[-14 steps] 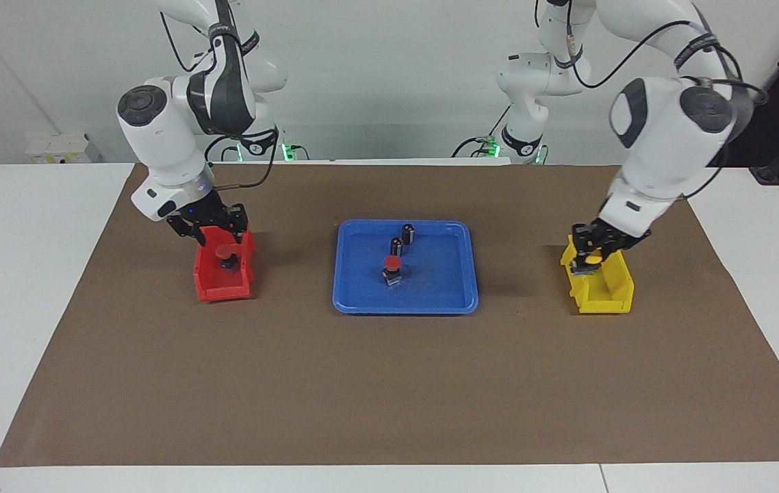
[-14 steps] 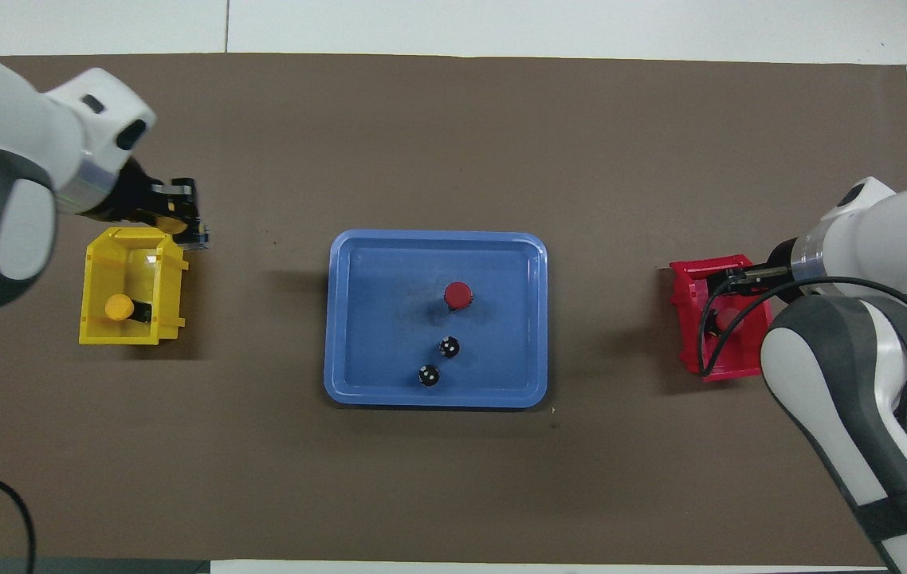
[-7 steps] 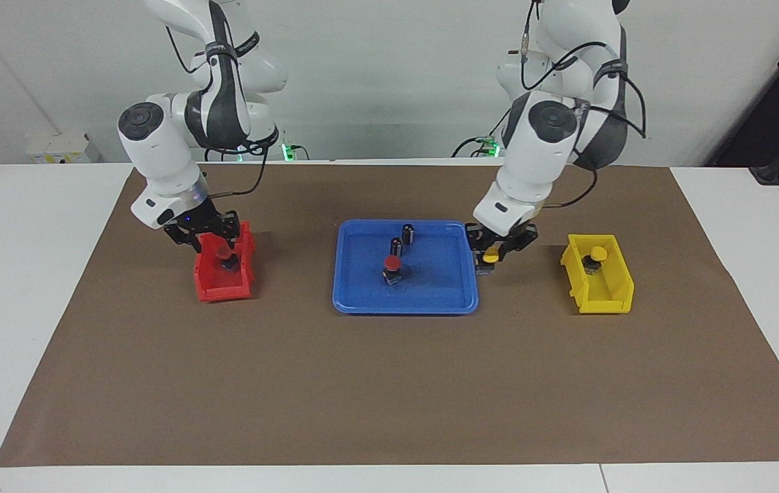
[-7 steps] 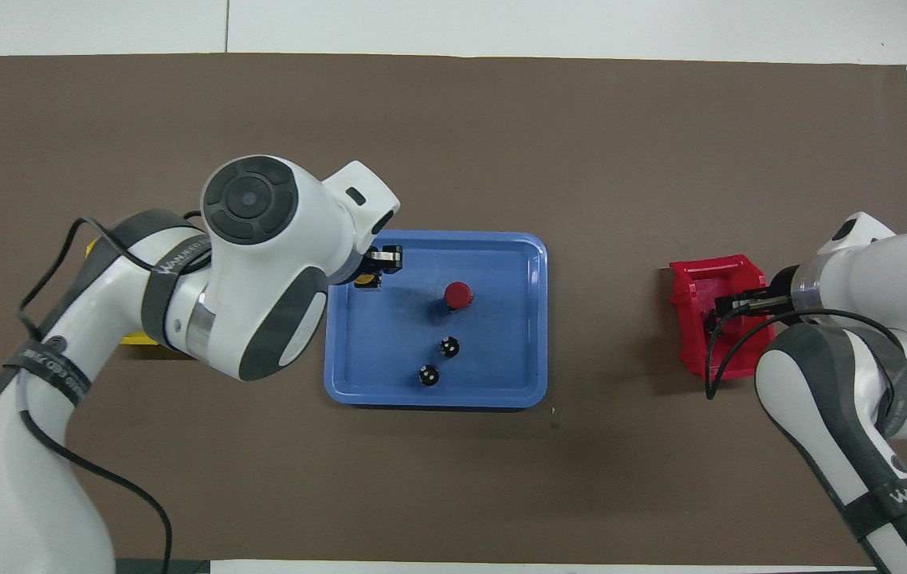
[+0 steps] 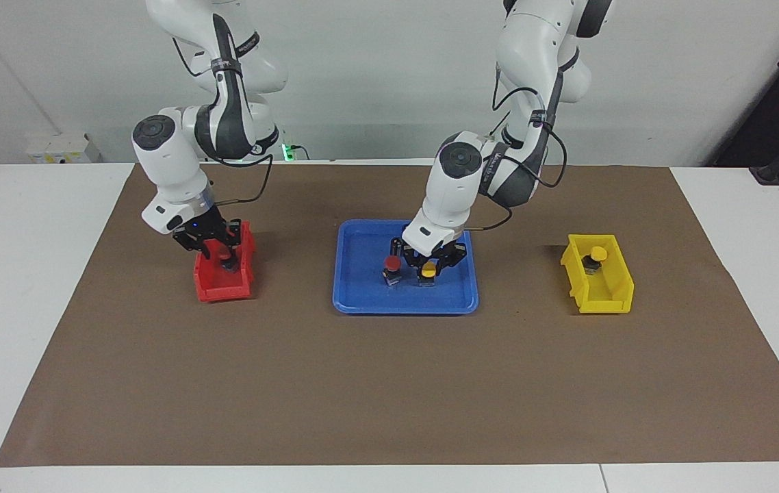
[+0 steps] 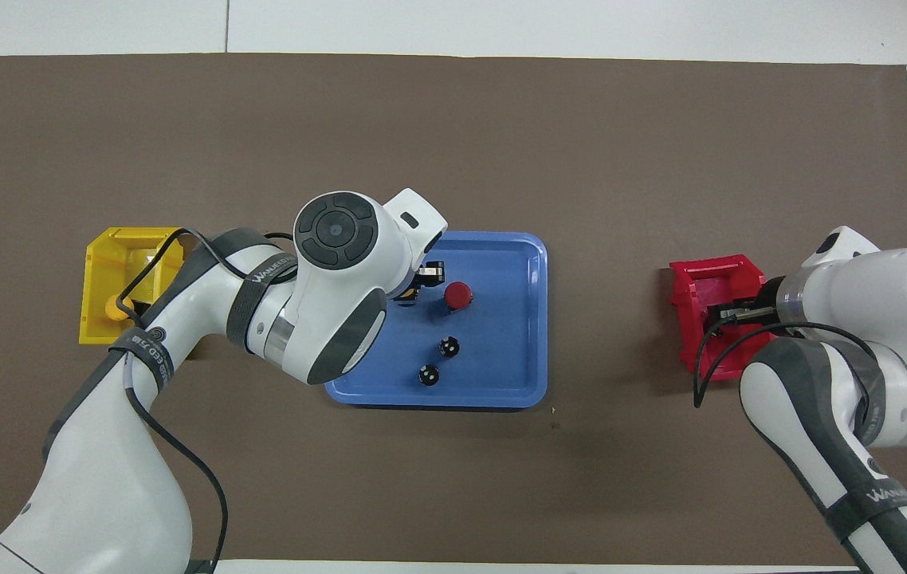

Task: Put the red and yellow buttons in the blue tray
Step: 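Place the yellow button in the tray while the right gripper grasps red, then withdraw the left gripper to the yellow holder while the right gripper lifts red, then place the red button in the tray while the left gripper grasps yellow, then lift the yellow button with the left gripper while the right gripper withdraws, then carry the second yellow button over the tray with the left gripper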

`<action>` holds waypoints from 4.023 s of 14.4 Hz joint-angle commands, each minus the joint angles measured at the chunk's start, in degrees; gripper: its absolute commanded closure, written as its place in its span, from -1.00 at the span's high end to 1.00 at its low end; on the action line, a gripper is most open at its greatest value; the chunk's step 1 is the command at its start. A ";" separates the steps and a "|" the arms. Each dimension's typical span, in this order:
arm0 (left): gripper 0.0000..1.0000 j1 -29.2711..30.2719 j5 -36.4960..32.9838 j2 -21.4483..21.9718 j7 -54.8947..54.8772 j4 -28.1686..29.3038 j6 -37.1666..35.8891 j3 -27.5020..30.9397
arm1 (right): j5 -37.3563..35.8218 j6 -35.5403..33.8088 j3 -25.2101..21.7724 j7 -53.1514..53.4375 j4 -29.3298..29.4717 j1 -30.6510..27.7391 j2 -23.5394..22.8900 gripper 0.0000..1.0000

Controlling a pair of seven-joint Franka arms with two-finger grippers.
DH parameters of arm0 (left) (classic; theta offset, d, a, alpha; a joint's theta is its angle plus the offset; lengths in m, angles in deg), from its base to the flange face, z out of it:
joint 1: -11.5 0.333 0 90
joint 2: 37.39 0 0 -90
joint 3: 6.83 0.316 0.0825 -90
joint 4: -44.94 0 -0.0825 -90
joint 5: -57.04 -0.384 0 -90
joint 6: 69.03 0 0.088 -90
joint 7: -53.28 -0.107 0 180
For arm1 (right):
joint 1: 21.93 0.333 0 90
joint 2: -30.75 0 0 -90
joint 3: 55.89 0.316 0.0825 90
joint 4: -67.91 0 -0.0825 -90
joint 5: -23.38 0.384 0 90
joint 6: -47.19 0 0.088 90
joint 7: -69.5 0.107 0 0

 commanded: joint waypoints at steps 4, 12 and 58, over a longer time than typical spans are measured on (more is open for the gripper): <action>1.00 1.40 -0.62 6.34 -0.88 -3.90 -14.40 2.36 | 1.44 4.24 0.43 -1.70 -4.29 -0.53 0.99 -0.21; 1.00 26.26 -0.63 16.47 -35.67 -4.17 -25.33 3.16 | 1.44 -21.38 0.70 0.21 22.20 2.18 -6.38 -0.52; -0.97 5.12 -0.54 7.78 -5.28 2.42 -5.30 2.46 | -4.10 -48.50 -1.06 4.45 45.56 -3.69 -4.20 1.00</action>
